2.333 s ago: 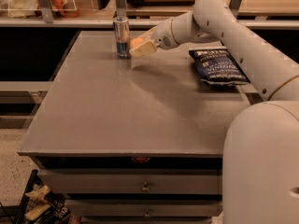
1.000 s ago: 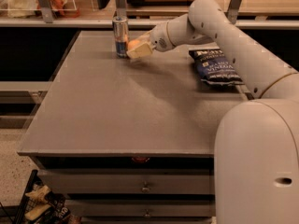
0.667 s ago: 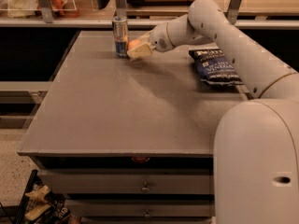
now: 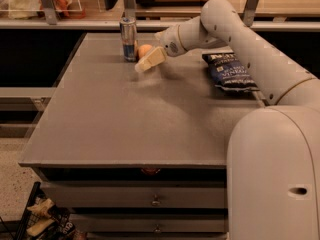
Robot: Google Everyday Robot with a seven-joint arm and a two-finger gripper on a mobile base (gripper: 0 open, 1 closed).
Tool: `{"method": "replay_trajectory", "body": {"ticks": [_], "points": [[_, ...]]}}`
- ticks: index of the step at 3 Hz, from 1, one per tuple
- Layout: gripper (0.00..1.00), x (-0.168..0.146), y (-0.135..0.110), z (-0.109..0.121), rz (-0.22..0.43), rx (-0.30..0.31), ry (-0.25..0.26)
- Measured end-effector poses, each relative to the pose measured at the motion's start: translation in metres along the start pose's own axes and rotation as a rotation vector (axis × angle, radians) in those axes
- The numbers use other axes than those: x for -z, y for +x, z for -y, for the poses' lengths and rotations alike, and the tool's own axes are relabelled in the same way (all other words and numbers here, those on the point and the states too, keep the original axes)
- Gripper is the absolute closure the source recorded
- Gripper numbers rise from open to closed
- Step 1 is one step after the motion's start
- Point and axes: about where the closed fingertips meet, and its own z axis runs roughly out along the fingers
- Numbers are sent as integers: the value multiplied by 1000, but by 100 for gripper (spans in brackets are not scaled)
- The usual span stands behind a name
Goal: Move orange near redbull can
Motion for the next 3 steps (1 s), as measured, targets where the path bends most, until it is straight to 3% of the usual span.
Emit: {"method": "replay_trajectory", "body": {"ticks": [2,3], "points": [[0,43,7,-3,-64,18,39],[0,63,14,-10,-86,10,35]]}}
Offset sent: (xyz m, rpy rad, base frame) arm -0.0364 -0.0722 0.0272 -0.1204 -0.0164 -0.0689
